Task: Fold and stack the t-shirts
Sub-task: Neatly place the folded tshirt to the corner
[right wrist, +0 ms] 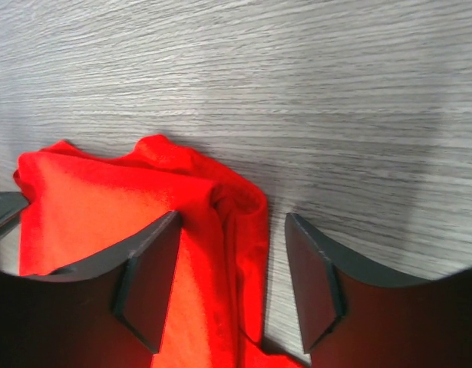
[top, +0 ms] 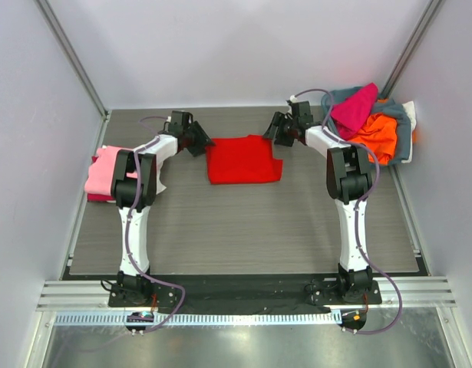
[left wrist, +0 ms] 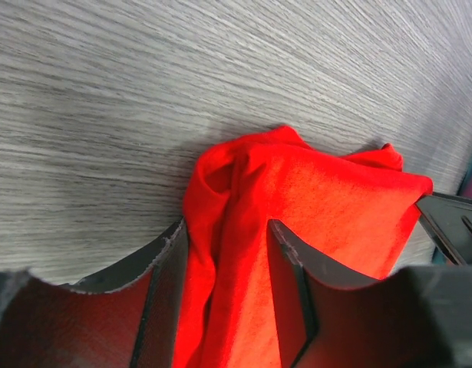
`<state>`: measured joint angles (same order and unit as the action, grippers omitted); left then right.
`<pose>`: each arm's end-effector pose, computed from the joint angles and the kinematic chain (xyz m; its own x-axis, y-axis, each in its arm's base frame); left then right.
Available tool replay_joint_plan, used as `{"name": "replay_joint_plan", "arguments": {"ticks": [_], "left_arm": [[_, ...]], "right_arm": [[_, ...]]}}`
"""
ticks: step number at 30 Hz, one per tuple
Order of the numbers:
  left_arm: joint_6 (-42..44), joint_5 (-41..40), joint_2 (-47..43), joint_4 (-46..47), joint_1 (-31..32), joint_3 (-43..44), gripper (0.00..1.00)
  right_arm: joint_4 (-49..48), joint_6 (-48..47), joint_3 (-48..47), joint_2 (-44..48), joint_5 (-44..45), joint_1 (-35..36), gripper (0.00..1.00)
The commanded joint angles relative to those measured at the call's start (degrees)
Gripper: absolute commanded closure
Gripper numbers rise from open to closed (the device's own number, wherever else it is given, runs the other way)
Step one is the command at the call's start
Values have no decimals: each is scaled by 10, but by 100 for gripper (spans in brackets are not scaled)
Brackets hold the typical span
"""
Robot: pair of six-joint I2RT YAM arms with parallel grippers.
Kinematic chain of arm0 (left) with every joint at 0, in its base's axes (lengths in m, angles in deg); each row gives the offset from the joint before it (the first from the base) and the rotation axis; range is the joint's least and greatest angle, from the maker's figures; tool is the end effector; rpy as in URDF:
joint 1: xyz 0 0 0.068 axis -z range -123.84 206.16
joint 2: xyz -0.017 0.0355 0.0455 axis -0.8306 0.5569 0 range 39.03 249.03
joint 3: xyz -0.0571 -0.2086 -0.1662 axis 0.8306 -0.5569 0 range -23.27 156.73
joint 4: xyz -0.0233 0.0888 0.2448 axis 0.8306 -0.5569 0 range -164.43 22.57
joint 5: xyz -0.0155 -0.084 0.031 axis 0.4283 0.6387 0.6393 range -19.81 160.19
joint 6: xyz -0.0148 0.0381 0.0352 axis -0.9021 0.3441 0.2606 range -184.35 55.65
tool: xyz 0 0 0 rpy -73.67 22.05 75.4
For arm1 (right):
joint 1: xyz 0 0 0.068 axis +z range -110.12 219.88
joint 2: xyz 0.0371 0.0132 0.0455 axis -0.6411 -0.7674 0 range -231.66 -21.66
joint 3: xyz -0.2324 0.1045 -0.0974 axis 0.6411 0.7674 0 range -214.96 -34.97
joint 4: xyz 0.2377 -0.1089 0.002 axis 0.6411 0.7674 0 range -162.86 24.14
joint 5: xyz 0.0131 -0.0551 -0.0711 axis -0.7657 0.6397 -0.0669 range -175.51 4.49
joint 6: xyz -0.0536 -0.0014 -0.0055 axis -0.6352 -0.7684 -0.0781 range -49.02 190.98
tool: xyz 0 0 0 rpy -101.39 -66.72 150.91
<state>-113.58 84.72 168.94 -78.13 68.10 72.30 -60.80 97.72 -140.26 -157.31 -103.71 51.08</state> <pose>0.4894 -0.1126 0.1505 -0.7350 -0.5940 -0.3271 -0.2803 0.7053 -0.6511 0.5178 0.1140 0.1533 -0.7757 0.2821 -0.5645 -0.0690 0.8512 0.5203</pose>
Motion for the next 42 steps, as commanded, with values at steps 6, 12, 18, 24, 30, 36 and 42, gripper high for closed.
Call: {"name": "replay_joint_plan", "arguments": {"ticks": [6,12,18,24,30,36,42], "left_arm": [[5,-1,18,-13,5,28,58],[3,-8,30,-23,9,48,63],[-2,-8,37,-26,12,62,75],[8,-4,13,-27,13,65,100],[31,-7,-54,-37,12,30,100],[39,-4,-133,-50,12,-20,100],[54,14,-252,-92,-11,-98,100]], "right_arm": [[57,-32,7,-20,50,16,46],[66,-28,-5,-31,48,22,61],[65,-13,-12,-28,33,22,87],[65,-6,-6,10,19,22,99],[64,-10,55,88,25,31,99],[62,-9,117,192,30,57,99],[61,7,185,306,52,99,99]]}}
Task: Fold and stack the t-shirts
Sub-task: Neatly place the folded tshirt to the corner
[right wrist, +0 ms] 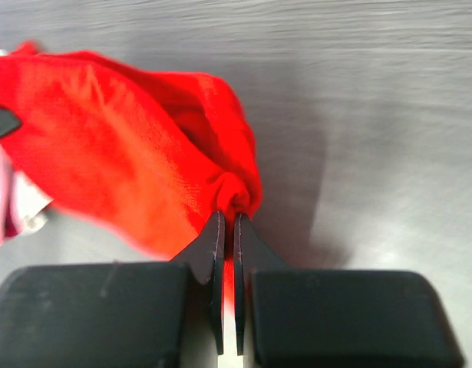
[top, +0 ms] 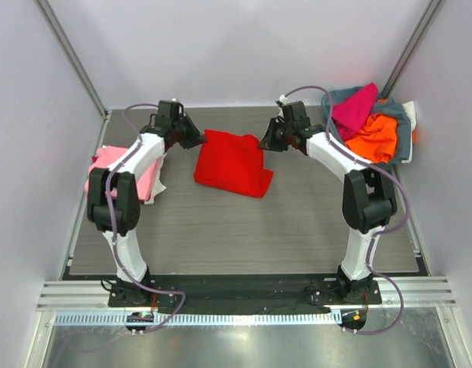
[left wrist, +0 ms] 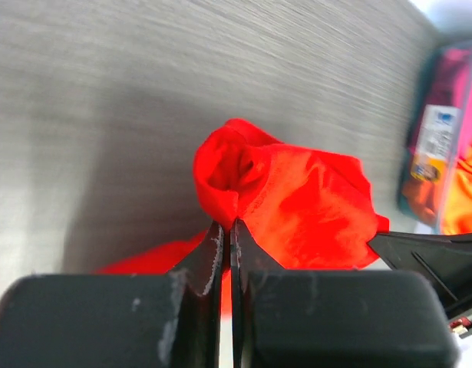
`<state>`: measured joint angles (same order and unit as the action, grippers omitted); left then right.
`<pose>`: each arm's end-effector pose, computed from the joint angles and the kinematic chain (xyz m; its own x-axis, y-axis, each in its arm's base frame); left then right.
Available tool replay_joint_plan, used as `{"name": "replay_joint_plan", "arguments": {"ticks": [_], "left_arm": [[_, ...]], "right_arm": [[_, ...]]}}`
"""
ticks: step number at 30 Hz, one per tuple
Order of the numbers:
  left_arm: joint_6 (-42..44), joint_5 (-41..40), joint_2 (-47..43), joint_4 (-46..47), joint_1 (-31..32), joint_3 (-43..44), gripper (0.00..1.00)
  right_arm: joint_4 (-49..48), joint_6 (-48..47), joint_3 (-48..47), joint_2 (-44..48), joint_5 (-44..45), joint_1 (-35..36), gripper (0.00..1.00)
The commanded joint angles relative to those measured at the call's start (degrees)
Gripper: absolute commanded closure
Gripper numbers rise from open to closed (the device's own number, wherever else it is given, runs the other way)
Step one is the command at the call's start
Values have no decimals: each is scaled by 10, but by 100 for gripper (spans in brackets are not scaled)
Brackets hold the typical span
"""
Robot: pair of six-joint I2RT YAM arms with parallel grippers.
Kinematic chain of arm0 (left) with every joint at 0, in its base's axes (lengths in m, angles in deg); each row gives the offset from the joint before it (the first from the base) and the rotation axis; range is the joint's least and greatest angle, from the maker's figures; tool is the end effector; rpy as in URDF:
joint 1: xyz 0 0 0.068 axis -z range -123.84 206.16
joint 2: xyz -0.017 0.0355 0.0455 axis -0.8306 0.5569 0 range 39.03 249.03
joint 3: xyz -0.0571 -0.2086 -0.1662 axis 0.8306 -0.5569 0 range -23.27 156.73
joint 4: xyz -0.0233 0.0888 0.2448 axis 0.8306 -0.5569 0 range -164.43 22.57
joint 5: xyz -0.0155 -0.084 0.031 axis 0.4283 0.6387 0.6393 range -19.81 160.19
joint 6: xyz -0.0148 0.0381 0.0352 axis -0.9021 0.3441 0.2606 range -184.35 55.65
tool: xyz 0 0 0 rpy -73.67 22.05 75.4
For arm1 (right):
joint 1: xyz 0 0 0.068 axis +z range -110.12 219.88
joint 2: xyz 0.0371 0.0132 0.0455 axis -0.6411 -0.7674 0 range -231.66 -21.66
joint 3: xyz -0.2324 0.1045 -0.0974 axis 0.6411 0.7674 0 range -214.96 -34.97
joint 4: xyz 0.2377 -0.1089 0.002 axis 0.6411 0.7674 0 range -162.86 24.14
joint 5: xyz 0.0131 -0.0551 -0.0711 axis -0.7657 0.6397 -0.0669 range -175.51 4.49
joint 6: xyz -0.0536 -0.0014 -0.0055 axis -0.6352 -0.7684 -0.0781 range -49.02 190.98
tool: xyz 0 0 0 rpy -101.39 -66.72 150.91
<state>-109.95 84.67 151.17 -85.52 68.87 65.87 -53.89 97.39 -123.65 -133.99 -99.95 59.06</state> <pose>0.4372 -0.1077 0.2462 -0.7320 -0.5441 -0.4100 -0.1804 0.7351 -0.6535 0.4208 0.1558 0.2410 -0.7914 0.1807 -0.5840 -0.1557 0.8642 0.4785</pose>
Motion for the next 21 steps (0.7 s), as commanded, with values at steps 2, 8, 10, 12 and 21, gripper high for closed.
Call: {"name": "replay_joint_plan", "arguments": {"ticks": [2,8,10,12,21], "left_arm": [[21,18,-130,-23,-29,-59,100],[41,47,-246,-91,-91,-100,100],[43,56,-294,-121,-119,-104,100],[52,62,-341,-161,-151,-98,99],[110,38,-424,-317,-311,-39,100]], "right_arm": [[-12,20,42,118,26,41,99],[-27,53,64,193,71,129,99],[-31,64,57,208,88,150,99],[-41,72,48,221,106,185,99],[-122,122,-26,166,140,313,99]]}}
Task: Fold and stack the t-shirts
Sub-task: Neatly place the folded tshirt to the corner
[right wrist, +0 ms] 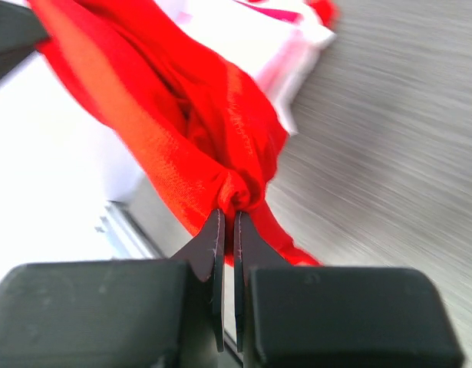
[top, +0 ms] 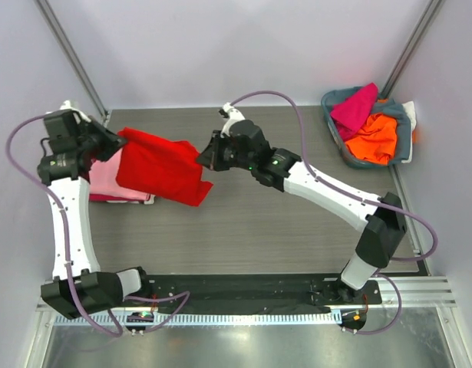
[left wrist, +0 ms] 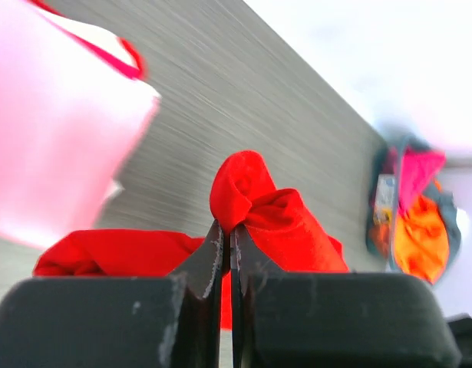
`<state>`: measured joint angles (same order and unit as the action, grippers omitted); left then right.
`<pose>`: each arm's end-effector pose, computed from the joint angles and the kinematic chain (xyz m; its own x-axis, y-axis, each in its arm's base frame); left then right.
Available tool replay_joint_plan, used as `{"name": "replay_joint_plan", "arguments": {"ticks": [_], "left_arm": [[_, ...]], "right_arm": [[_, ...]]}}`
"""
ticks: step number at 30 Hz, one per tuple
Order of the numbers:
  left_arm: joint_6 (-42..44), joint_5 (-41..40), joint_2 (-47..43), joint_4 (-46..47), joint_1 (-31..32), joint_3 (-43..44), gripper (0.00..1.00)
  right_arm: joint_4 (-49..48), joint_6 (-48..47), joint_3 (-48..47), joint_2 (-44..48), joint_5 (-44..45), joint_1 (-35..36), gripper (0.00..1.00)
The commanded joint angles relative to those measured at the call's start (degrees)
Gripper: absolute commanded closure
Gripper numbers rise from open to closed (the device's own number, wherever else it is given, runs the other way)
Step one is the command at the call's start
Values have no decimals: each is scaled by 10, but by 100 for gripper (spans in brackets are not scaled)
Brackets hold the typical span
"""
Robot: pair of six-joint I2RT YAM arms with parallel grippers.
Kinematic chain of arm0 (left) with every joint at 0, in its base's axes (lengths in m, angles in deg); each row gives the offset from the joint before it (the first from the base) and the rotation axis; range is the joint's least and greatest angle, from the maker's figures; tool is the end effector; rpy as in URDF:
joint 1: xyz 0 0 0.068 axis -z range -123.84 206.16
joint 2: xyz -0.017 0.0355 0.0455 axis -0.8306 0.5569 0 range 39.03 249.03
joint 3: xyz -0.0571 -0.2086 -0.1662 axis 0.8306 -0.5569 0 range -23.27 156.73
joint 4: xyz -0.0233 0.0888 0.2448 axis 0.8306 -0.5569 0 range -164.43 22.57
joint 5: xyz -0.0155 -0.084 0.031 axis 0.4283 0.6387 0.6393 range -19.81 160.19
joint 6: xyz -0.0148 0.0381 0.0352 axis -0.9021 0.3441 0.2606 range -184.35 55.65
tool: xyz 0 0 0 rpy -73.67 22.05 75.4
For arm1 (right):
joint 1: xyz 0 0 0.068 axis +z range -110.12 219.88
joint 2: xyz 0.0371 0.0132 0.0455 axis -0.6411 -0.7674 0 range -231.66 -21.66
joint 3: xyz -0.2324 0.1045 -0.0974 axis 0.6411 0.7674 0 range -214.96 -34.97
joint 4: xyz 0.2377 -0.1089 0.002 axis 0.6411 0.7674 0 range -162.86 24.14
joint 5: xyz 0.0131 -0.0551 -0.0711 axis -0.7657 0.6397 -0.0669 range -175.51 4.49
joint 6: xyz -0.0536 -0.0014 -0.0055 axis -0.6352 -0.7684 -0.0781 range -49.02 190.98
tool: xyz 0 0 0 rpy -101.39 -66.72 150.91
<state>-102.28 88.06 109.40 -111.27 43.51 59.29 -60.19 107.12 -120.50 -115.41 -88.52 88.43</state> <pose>0.2463 0.0441 0.4159 -0.4322 -0.6967 -0.5725 -0.2781 0.7069 -0.6503 0.2571 0.2941 0.3623 -0.6512 0.1523 -0.7434 -0.4915 0.6618 0.5661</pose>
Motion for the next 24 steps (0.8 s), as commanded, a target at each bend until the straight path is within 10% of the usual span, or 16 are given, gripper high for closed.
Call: {"name": "replay_joint_plan", "arguments": {"ticks": [1,11,24], "left_arm": [[40,9,-5,-65,-76,30,100],[67,9,57,-100,-216,92,100],[55,-28,157,-68,-233,160,100]], "right_arm": [[-59,28,-88,-47,27,27,99],[-14,71,-302,-221,21,70,99],[-2,117,-444,-347,11,79,99]]}}
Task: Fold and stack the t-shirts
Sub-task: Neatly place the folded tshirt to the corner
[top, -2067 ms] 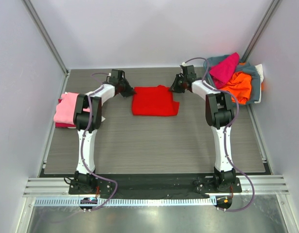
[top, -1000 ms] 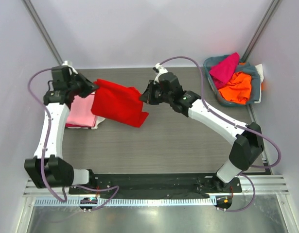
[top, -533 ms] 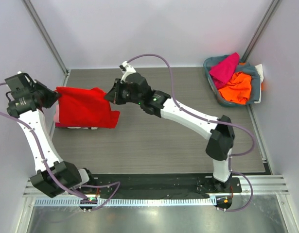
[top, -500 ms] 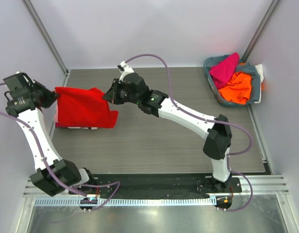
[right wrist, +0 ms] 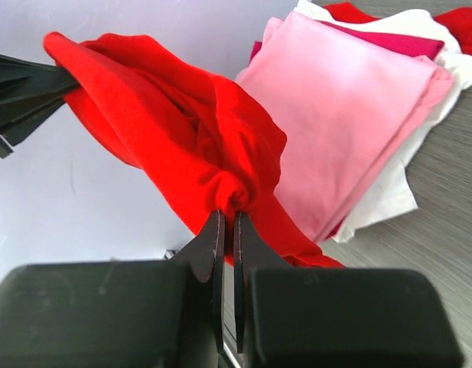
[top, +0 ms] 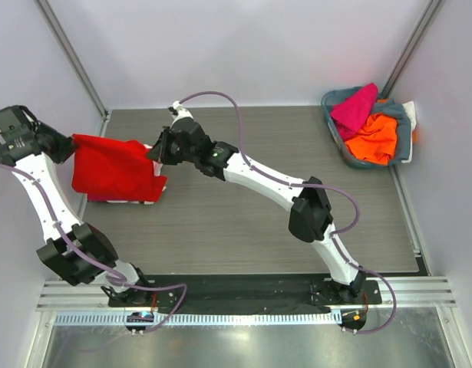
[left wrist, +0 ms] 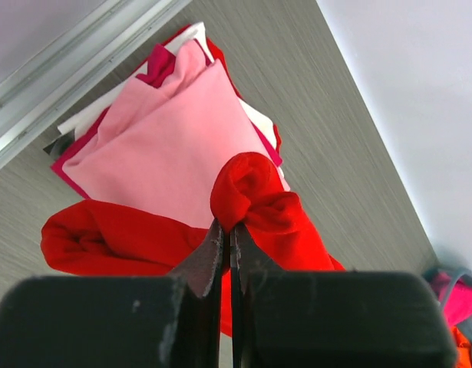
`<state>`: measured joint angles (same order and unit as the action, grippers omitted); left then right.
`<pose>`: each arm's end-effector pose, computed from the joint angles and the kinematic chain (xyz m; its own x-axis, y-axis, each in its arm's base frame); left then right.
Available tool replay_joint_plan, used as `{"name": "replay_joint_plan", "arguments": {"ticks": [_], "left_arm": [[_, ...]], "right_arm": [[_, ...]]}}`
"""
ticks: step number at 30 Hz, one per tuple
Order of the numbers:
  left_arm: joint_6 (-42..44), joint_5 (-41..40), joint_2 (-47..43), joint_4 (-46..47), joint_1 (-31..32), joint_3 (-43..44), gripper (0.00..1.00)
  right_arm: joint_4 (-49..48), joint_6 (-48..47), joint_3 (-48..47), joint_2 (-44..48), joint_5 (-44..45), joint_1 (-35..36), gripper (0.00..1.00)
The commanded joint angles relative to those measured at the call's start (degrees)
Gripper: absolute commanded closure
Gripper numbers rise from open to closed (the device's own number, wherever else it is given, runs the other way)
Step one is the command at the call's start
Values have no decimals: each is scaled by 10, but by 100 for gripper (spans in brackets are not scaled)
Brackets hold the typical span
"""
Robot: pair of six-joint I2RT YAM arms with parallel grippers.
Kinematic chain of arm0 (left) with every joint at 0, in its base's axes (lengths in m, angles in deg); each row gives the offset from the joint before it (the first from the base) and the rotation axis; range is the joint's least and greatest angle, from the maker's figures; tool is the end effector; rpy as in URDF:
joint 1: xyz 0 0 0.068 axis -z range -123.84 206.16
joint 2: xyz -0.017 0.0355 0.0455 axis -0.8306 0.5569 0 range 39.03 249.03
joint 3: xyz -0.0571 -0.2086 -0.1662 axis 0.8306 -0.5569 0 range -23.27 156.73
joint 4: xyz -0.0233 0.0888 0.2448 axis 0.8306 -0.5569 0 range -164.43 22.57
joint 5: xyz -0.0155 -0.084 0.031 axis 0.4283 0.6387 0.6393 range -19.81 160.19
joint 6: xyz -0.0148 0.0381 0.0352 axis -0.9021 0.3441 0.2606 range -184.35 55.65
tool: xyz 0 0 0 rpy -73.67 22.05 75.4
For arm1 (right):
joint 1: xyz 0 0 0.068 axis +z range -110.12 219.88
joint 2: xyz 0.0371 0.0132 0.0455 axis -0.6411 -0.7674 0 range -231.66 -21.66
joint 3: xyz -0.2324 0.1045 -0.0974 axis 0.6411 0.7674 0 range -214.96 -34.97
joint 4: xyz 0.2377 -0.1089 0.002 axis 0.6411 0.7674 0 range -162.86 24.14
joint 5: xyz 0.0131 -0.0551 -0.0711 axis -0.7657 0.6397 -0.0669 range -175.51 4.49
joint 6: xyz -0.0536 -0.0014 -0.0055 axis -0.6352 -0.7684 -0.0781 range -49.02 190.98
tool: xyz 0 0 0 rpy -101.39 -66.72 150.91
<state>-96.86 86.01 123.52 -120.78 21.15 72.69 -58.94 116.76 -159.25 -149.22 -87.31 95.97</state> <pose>0.2541 0.1661 0.4115 -0.2536 -0.8091 -0.5302 -0.6192 0.5569 -0.5537 0.2967 0.4435 0.3363 -0.7215 0.2106 -0.6596 -0.4719 0.5474 0.6911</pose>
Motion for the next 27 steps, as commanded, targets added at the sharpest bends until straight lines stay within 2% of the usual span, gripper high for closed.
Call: {"name": "replay_joint_plan", "arguments": {"ticks": [1,6,27], "left_arm": [[-2,-7,21,34,-10,27,100],[-16,-5,45,56,-12,31,100],[-90,25,150,161,-12,26,100]], "right_arm": [[-13,26,-65,-23,-2,3,99],[-9,33,-119,-65,7,3,99],[-36,80,-182,-157,-2,-40,99]]}}
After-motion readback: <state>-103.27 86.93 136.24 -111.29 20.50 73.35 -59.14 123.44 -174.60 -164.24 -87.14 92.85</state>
